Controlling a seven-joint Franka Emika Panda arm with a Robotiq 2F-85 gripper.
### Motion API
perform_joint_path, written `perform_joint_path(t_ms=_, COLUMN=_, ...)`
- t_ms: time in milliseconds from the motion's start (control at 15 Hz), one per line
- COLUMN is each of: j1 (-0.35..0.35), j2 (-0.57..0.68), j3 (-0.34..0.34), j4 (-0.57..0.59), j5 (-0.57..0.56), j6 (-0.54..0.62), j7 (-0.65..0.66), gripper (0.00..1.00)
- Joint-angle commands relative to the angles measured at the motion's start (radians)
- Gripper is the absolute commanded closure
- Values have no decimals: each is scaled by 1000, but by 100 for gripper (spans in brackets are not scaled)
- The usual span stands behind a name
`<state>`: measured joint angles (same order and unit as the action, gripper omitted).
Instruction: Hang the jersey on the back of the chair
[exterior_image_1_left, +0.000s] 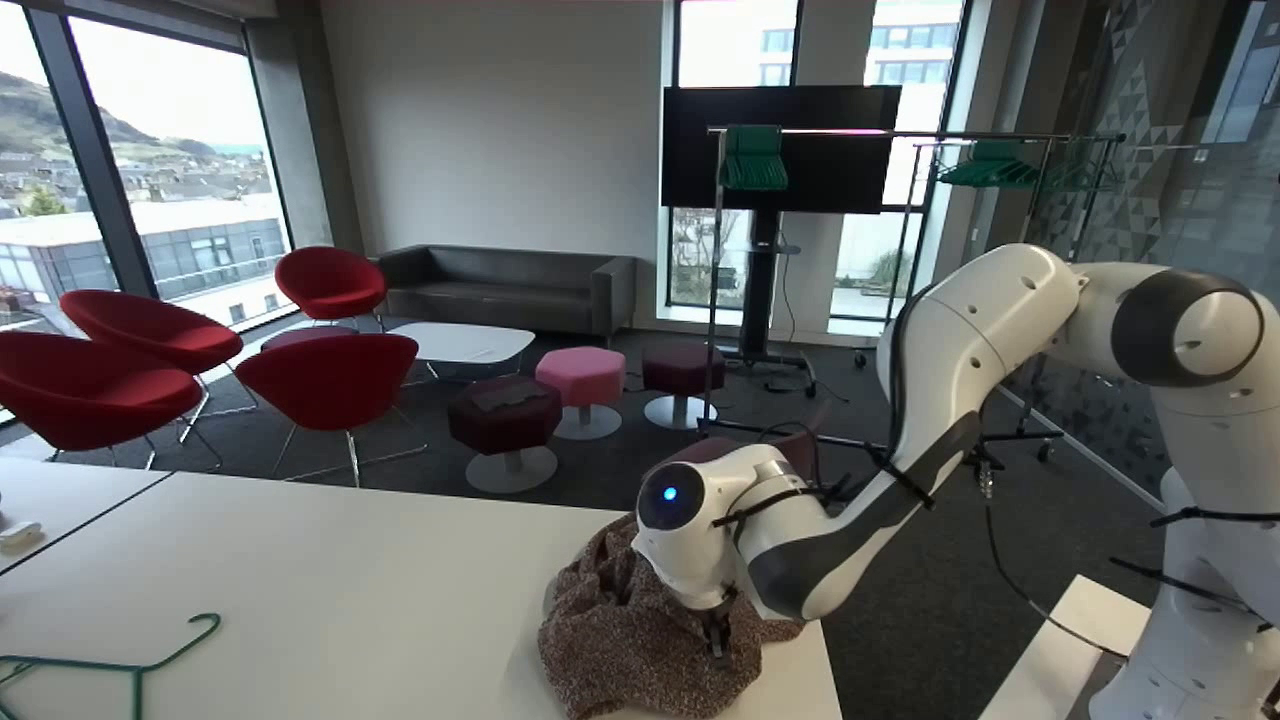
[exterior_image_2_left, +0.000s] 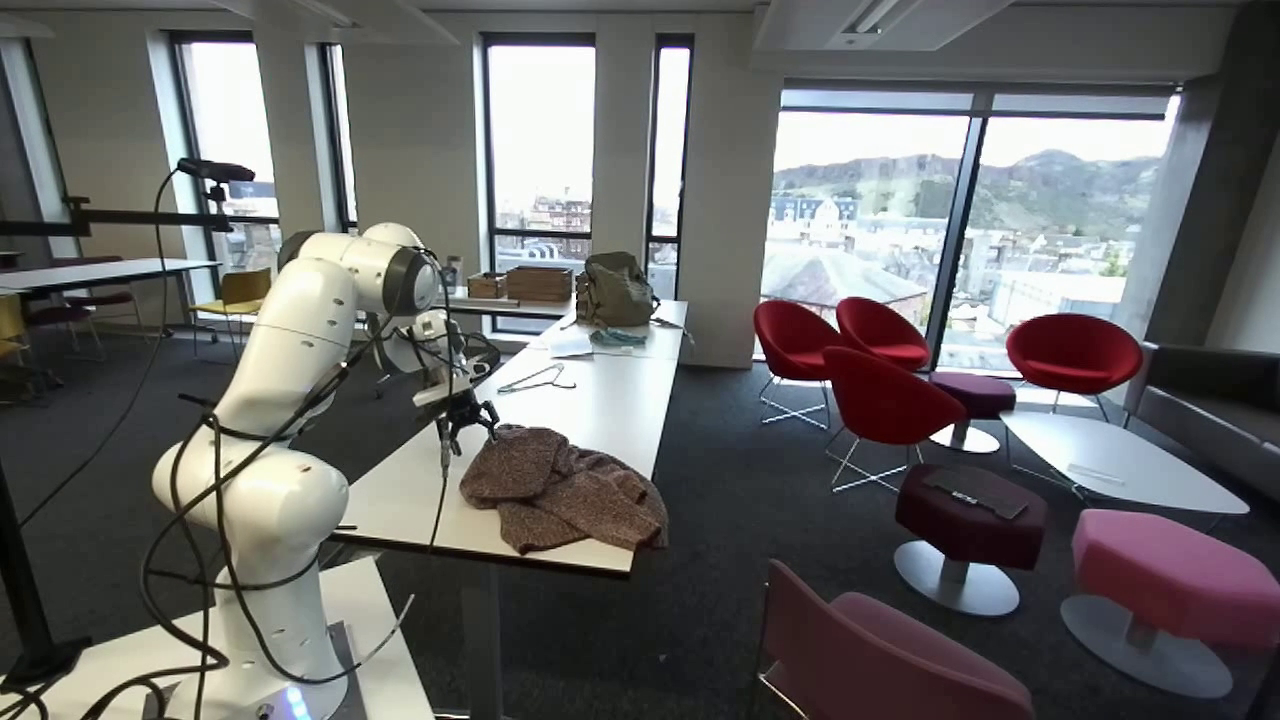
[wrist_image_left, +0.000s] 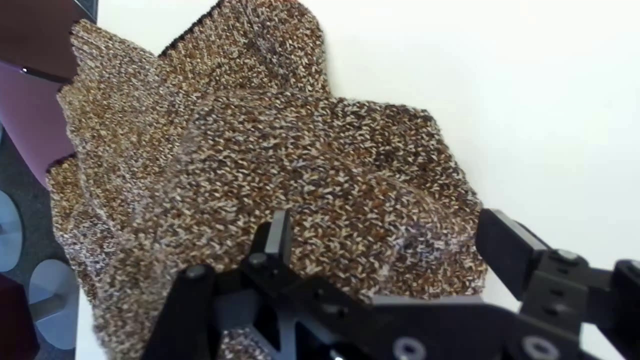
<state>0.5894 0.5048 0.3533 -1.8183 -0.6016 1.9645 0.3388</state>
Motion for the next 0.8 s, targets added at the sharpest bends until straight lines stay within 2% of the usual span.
perform_joint_path(t_ms=0, j1=96, j2=126, j3=-57, j4=158, j5=-16, j6=-72, j7=-31, gripper=0)
perform_joint_path(t_ms=333, j1=205, j2=254, j3=-131, j4=355, j5=-7, j6=-150, j7=-52, gripper=0)
perform_joint_path(t_ms=733, j1=278, j2=391, j3=-183, j4=568, j5=32, j6=-140, j7=-82, gripper=0)
